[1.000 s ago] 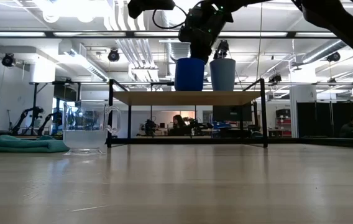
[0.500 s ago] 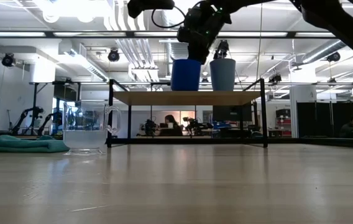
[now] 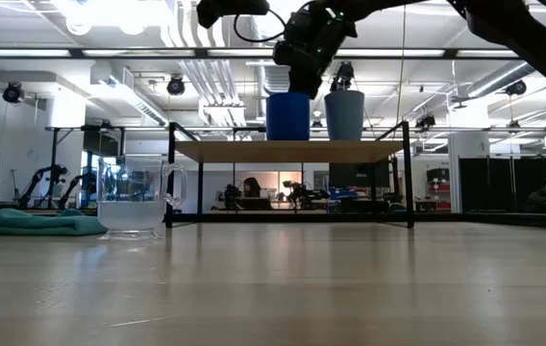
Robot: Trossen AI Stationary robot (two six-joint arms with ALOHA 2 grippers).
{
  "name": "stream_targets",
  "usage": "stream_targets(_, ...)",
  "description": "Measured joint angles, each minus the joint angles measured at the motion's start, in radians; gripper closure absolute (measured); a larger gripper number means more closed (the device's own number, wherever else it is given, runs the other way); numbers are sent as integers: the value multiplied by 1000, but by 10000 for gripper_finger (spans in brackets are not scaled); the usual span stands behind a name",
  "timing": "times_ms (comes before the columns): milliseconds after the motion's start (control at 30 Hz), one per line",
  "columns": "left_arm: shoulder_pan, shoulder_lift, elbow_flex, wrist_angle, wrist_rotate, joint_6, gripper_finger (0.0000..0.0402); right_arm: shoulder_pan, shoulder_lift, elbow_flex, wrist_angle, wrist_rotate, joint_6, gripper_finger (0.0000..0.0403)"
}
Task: Stack small to large cups/mugs on shelf
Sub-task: Put the blue mug on the shelf, then put the transparent mug on the shelf
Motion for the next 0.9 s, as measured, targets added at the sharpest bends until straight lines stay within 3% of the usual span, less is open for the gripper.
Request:
stream_targets(600,0,-4,1,-1,0,8,355,0,-43,2,-6,0,51,364)
stream_targets(900,0,-31,2,-41,0,6,355,7,-110,2,-13,-1,178,364)
